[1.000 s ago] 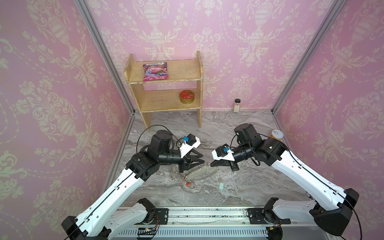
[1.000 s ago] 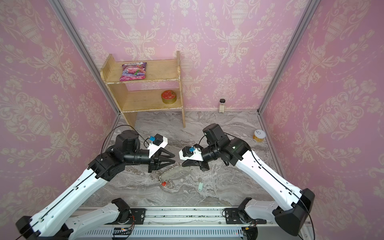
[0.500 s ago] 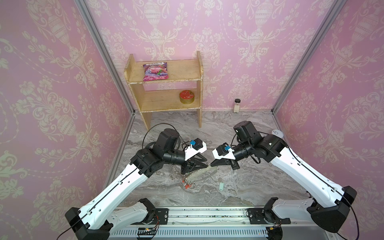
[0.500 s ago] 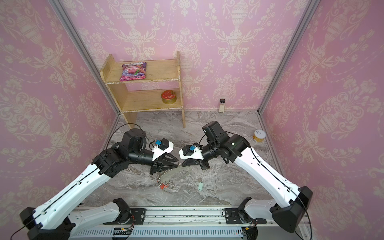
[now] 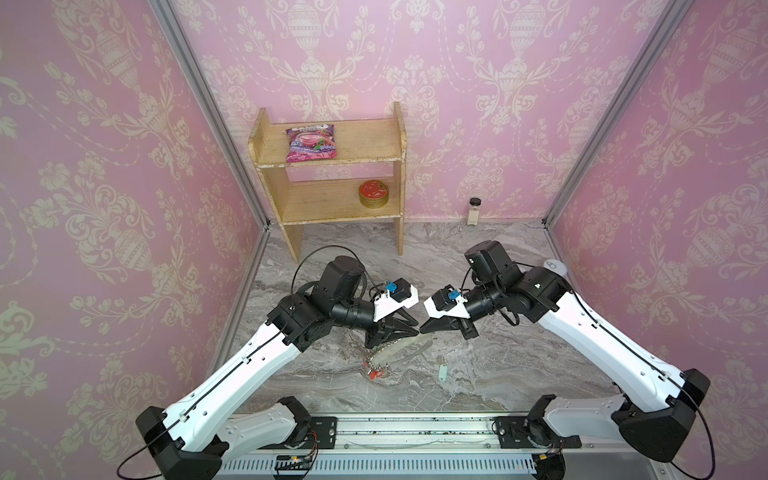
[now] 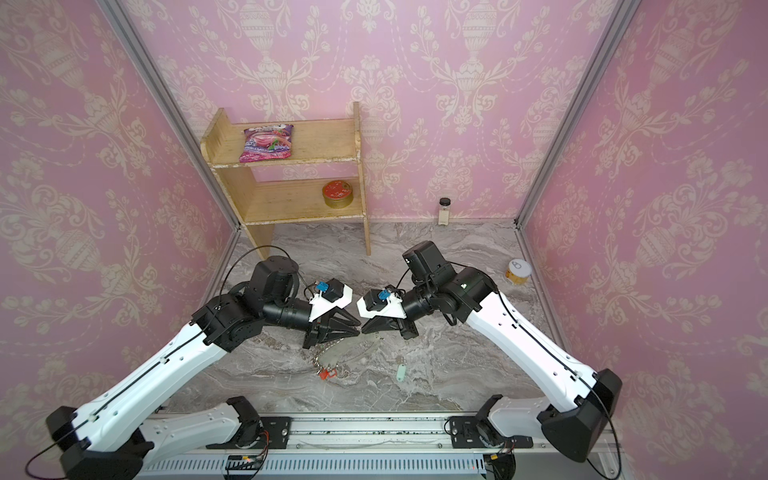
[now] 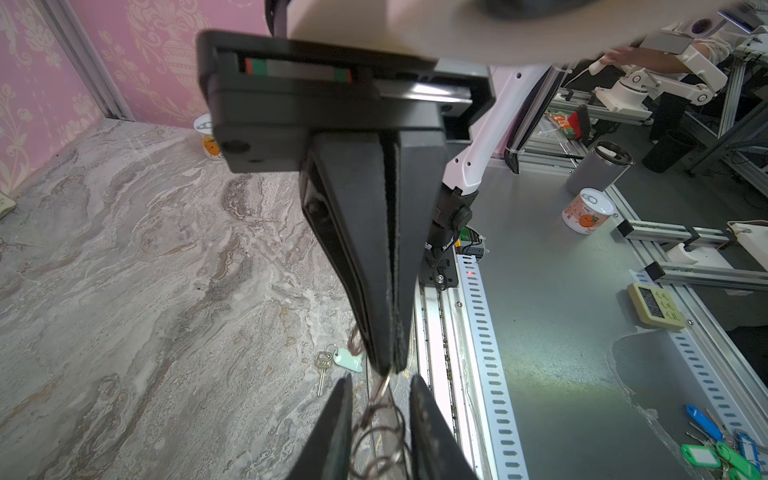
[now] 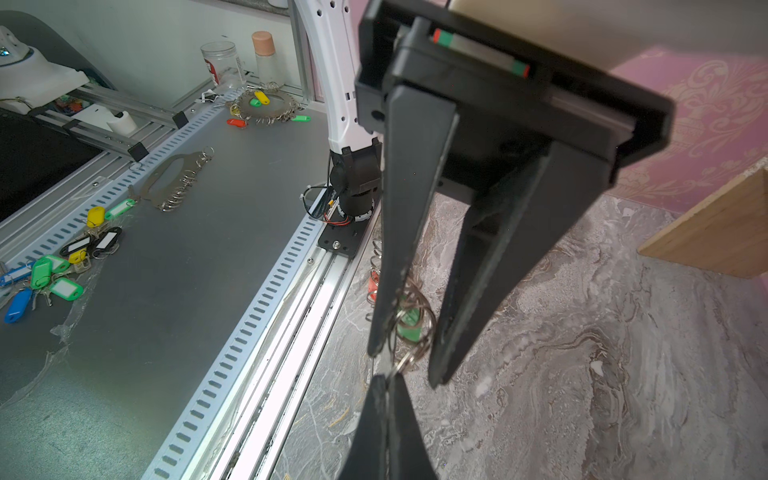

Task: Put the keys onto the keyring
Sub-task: 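Grasp the raised plate's rim with the left gripper beside the right gripper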

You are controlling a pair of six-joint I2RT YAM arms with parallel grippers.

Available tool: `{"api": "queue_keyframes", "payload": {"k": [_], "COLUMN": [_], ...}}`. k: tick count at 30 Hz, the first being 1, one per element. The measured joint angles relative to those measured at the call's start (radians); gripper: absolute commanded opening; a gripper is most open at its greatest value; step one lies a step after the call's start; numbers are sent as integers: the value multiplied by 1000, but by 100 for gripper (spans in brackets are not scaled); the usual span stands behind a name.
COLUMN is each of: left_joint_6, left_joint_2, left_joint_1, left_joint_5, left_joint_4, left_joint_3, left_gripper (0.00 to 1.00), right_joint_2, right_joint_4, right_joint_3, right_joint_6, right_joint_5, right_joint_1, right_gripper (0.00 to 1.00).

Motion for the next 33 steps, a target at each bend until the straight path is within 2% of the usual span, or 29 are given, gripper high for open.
{"api": "queue_keyframes", "payload": {"k": [15, 23, 24, 28, 33], "left_joint_6": [8, 15, 18, 26, 34], "left_joint_2": [2, 2, 2, 1, -18], "left_joint_1": [-9, -12, -13, -17, -18], "left_joint_5": [2, 0, -3, -37, -96], "left_joint_4": [-10, -16, -16, -16, -16], "left_joint_3": [10, 16, 16, 19, 19], "left_gripper": [1, 0, 0, 0, 0], "right_joint_2": [0, 0, 0, -3, -91], "right_joint_4": [-9, -9, -8, 10, 84], "right_joint_3": [0, 2, 2, 2, -71], "right_joint_6": [-2, -2, -1, 11, 70], "right_joint_5": [-7, -10, -8, 8, 82], "right_joint_1": [-6, -6, -6, -5, -11], "right_gripper": [0, 0, 3, 37, 65]}}
